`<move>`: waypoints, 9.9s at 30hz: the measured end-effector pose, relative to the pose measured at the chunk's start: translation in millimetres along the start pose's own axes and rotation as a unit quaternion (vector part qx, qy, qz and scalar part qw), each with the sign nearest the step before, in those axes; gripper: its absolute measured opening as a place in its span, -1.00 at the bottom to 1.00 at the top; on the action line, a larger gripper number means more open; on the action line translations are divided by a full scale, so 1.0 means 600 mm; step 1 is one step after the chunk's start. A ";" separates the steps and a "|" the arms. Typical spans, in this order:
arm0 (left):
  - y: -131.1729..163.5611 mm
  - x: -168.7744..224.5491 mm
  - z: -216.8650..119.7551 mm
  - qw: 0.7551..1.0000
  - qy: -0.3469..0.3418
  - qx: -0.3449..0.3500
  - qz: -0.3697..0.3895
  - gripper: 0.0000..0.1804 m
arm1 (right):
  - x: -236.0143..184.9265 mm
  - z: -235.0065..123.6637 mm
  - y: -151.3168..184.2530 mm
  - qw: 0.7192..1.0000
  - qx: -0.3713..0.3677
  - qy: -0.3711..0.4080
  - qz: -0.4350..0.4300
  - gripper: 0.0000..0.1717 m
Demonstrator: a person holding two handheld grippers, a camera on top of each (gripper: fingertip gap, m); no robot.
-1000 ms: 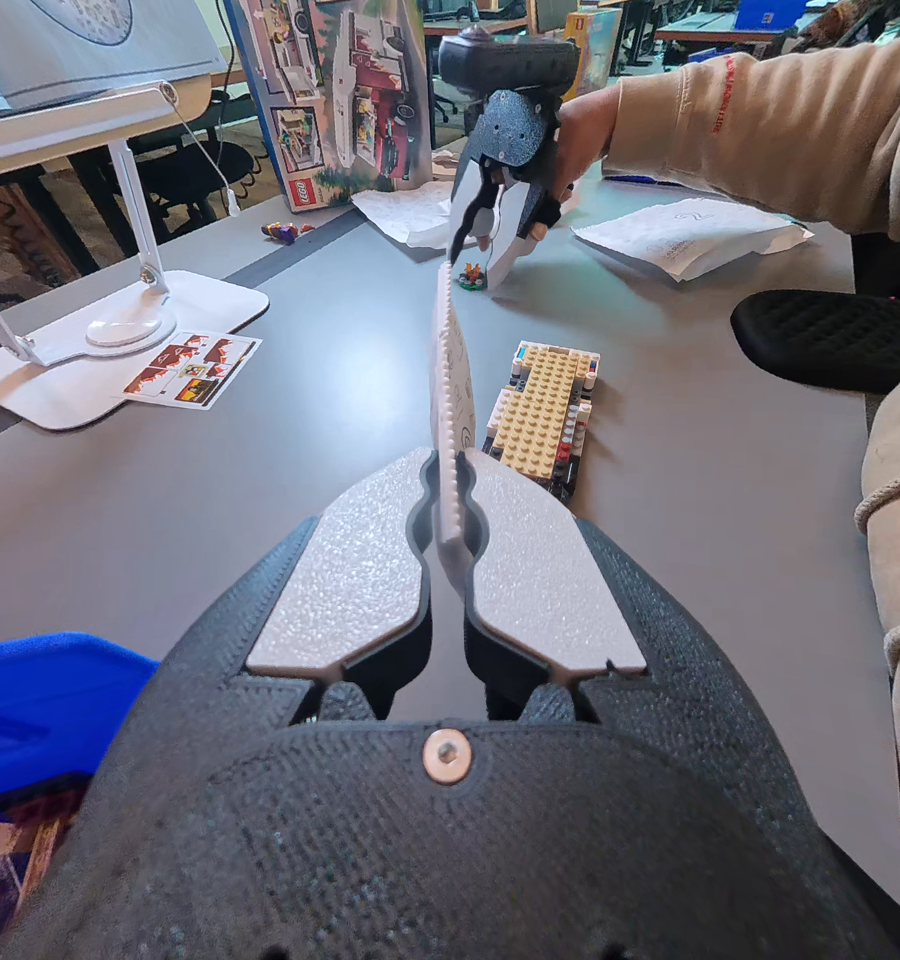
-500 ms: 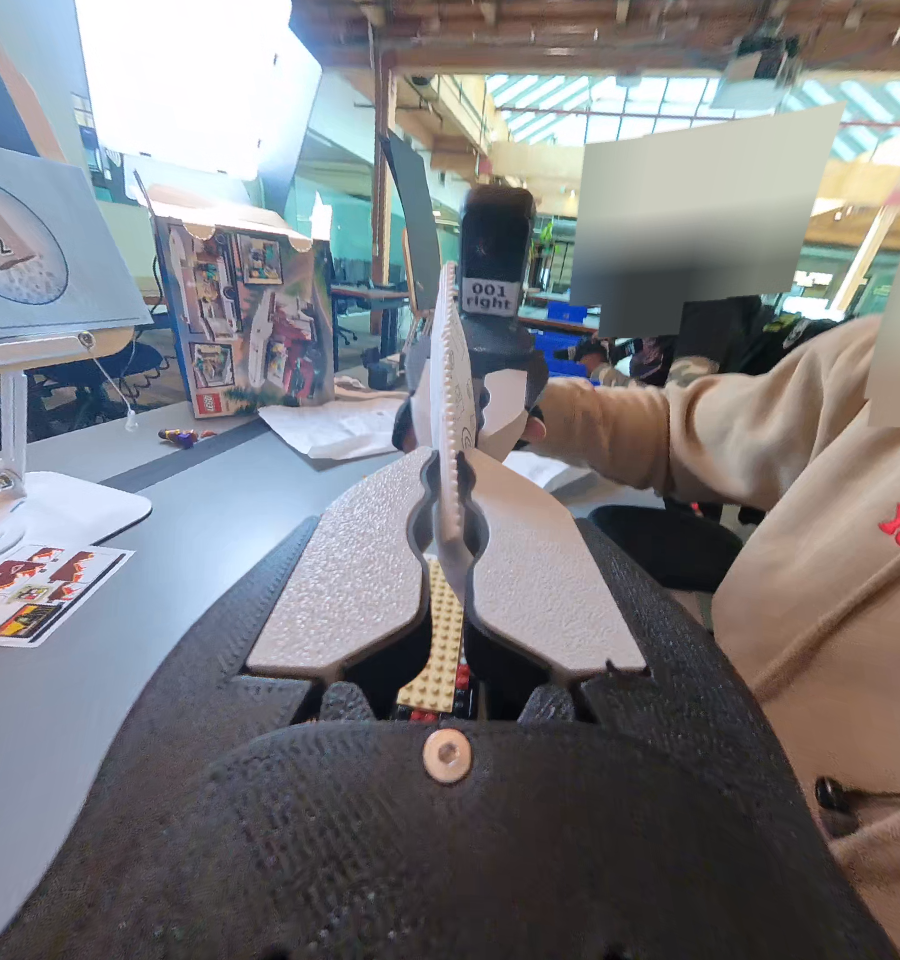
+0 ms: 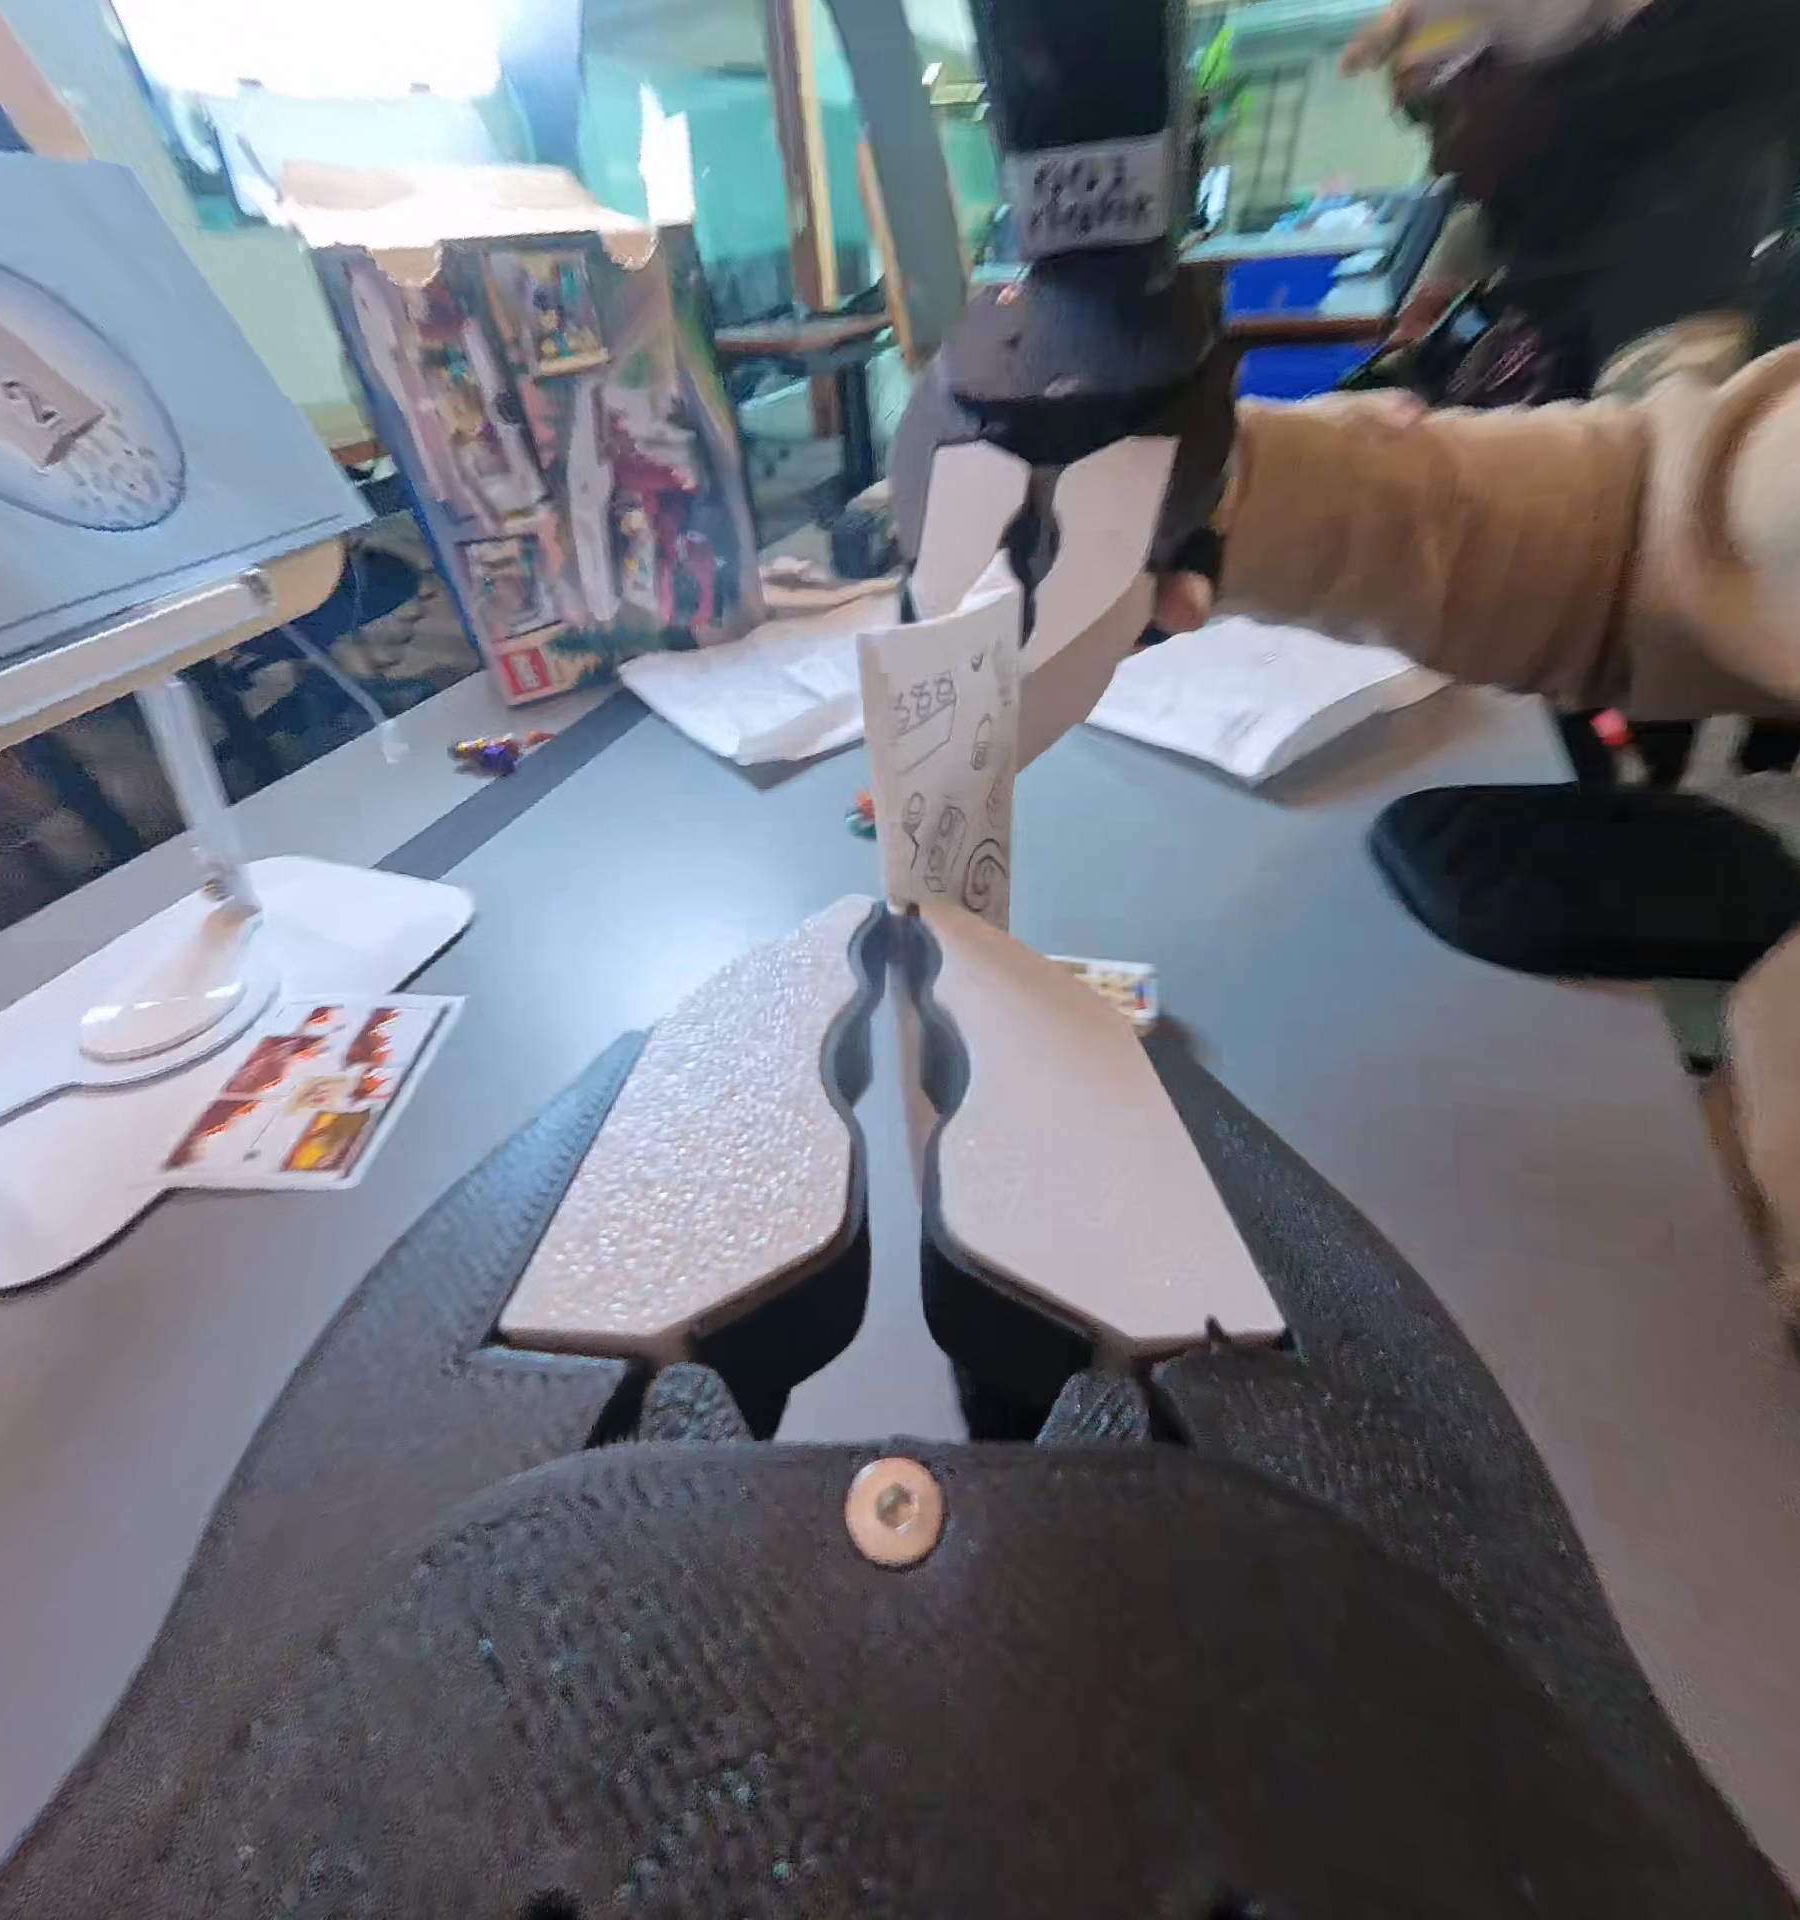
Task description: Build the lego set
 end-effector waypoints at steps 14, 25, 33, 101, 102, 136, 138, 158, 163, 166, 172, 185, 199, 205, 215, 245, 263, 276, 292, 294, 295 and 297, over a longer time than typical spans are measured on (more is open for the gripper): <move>0.030 -0.047 0.050 0.991 0.030 0.046 -0.124 -1.00 | 0.061 -0.022 0.007 0.992 0.116 0.037 0.043 -1.00; 0.030 -0.056 0.050 0.995 0.018 0.019 -0.095 -1.00 | 0.078 -0.018 0.012 0.991 0.114 0.061 0.040 -1.00; 0.027 -0.026 0.046 0.995 0.060 -0.052 -0.059 -1.00 | 0.046 -0.061 -0.024 0.995 0.030 0.078 -0.055 -0.62; -0.027 0.082 0.034 0.958 0.178 -0.221 0.044 -1.00 | -0.074 0.031 -0.049 0.949 -0.182 0.052 -0.253 -0.98; -0.026 0.083 0.033 0.956 0.180 -0.226 0.045 -1.00 | -0.075 0.033 -0.048 0.946 -0.189 0.051 -0.258 -0.99; -0.004 0.088 0.043 0.971 0.128 -0.181 -0.084 -0.34 | -0.060 0.037 -0.045 0.943 -0.161 0.150 -0.251 -1.00; -0.009 0.081 0.043 0.975 0.107 -0.167 -0.098 -0.31 | -0.049 0.035 -0.045 0.944 -0.165 0.174 -0.225 -1.00; 0.007 0.083 0.034 0.972 0.120 -0.203 0.003 -0.95 | -0.071 0.018 -0.066 0.954 -0.151 0.111 -0.233 -0.72; 0.013 0.092 0.034 0.967 0.138 -0.216 0.006 -0.96 | -0.071 0.026 -0.055 0.934 -0.205 0.081 -0.282 -0.57; 0.018 0.095 0.033 0.965 0.144 -0.220 0.007 -0.96 | -0.065 0.036 -0.057 0.941 -0.199 0.060 -0.268 -0.81; 0.016 0.091 0.026 0.975 0.142 -0.171 -0.005 -0.87 | -0.075 0.041 -0.065 0.958 -0.190 0.020 -0.213 -1.00; -0.050 0.068 0.024 0.995 0.100 -0.004 -0.007 -0.98 | -0.074 0.030 -0.140 0.971 -0.126 0.052 -0.196 -0.97; -0.076 0.066 -0.006 0.983 0.141 0.087 -0.079 -0.99 | -0.083 0.028 -0.150 0.979 -0.070 0.031 -0.187 -1.00; -0.087 0.053 -0.009 0.983 0.122 0.115 -0.072 -0.99 | -0.077 0.005 -0.147 0.991 -0.028 0.030 -0.131 -1.00; -0.084 0.043 -0.002 0.990 0.074 0.113 -0.030 -0.99 | -0.055 -0.019 -0.136 1.000 0.017 -0.007 0.010 -1.00; -0.023 -0.003 -0.002 0.991 0.037 0.107 -0.070 -1.00 | 0.033 -0.099 -0.060 0.989 0.068 0.072 0.110 -1.00; 0.010 -0.037 -0.056 0.990 -0.004 0.113 -0.086 -1.00 | 0.070 -0.210 -0.004 0.972 0.135 0.135 0.138 -1.00; 0.006 -0.034 -0.061 0.987 -0.010 0.128 -0.095 -1.00 | 0.152 -0.486 0.220 0.863 0.158 0.413 0.242 -1.00; 0.041 -0.025 -0.021 0.990 -0.001 0.080 -0.120 -1.00 | 0.373 -0.754 0.471 0.613 0.283 0.577 0.459 -1.00; 0.046 -0.025 -0.014 0.990 -0.003 0.072 -0.122 -1.00 | 0.408 -0.753 0.475 0.597 0.301 0.582 0.462 -1.00; 0.049 -0.024 -0.011 0.990 -0.002 0.068 -0.124 -1.00 | 0.423 -0.753 0.479 0.588 0.303 0.592 0.461 -0.99; 0.053 -0.023 -0.006 0.990 -0.002 0.063 -0.126 -1.00 | 0.450 -0.742 0.489 0.579 0.297 0.598 0.468 -0.85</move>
Point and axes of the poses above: each gripper's, where its closed fingertips meet, z out along the fingers, y out of its underside, x = y × z across the jaws, the point moved 1 cm from there along -z, back along the fingers, and after that the axes turned 6 degrees about z, right-handed, at the moved point
